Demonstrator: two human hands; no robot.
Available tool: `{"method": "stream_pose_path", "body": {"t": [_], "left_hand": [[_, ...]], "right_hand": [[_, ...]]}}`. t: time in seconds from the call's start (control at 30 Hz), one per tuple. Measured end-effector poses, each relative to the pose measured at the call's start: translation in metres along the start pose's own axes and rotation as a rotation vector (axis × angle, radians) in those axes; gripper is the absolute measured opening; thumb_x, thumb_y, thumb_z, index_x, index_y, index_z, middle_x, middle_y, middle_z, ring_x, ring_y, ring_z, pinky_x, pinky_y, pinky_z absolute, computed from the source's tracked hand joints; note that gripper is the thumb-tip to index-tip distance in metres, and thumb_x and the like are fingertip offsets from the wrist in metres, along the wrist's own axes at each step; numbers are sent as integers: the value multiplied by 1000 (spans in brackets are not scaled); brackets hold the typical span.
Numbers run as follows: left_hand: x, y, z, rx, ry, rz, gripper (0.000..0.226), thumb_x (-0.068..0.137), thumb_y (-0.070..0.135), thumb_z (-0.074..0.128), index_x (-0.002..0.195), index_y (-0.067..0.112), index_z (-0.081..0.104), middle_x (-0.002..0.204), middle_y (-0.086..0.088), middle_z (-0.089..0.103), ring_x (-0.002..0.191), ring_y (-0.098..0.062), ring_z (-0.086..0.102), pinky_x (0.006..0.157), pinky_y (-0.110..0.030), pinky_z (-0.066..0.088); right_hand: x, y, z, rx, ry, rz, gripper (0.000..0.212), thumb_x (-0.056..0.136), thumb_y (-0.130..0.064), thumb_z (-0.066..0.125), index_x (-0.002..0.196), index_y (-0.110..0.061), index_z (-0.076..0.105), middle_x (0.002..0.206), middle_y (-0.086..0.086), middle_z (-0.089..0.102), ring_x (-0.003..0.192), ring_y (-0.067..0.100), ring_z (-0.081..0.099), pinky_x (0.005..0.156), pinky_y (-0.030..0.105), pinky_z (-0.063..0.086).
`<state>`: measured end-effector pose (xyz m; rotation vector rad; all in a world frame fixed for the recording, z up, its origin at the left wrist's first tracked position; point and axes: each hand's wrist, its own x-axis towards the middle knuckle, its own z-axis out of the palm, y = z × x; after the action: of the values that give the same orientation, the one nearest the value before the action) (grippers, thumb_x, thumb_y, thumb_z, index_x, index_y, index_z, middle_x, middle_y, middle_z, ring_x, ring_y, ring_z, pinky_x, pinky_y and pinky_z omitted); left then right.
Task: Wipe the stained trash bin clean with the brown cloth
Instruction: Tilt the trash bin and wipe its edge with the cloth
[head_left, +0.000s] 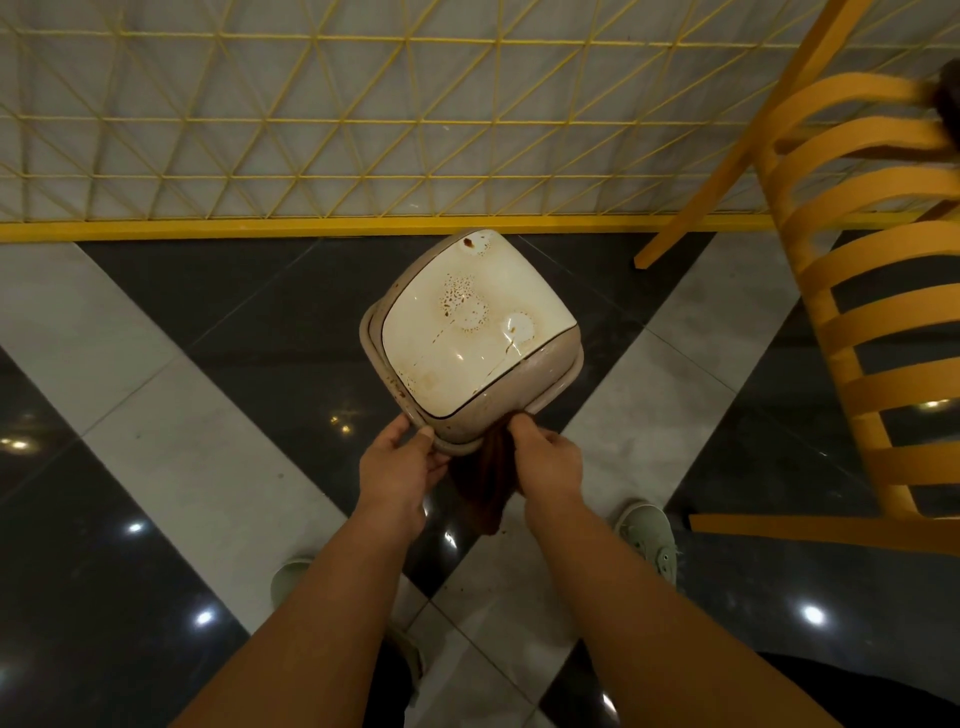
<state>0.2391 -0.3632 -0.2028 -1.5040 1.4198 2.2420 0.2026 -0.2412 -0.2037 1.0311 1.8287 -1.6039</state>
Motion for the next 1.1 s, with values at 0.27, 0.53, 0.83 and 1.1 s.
{"method": "stream_pose_path", "body": {"t": [0.27,0.53,0.83,1.1], "left_hand": [[-3,-3,2,-48,29,3,39,95,6,52,132,18,53,100,-9,72,90,-22,69,88,-39,53],[1,2,-3,-34,-30,-20,40,94,5,52,132,16,53,102,-12,71,91,-25,70,76,-32,57],[2,6,-5,15,-41,-22,39,93,6,54,131,15,54,96,-11,72,93,-25,68,85,-36,52],[0,1,-14,-255,75,-139,34,91,16,61,125,12,57,101,-6,72,90,-17,69,72,-29,52]], "right_hand": [[-5,5,11,193,79,57,24,86,-32,61,105,-18,62,100,5,64,90,20,59,71,32,50],[-15,11,15,107,47,31,17,84,-31,62,92,-16,65,85,2,64,80,14,58,58,24,41],[23,-46,-22,87,118,68,23,86,-40,61,88,-18,61,91,5,60,78,19,54,52,26,37],[5,-25,-10,223,97,132,20,88,-38,59,90,-18,62,90,5,63,78,18,57,51,26,38]]}}
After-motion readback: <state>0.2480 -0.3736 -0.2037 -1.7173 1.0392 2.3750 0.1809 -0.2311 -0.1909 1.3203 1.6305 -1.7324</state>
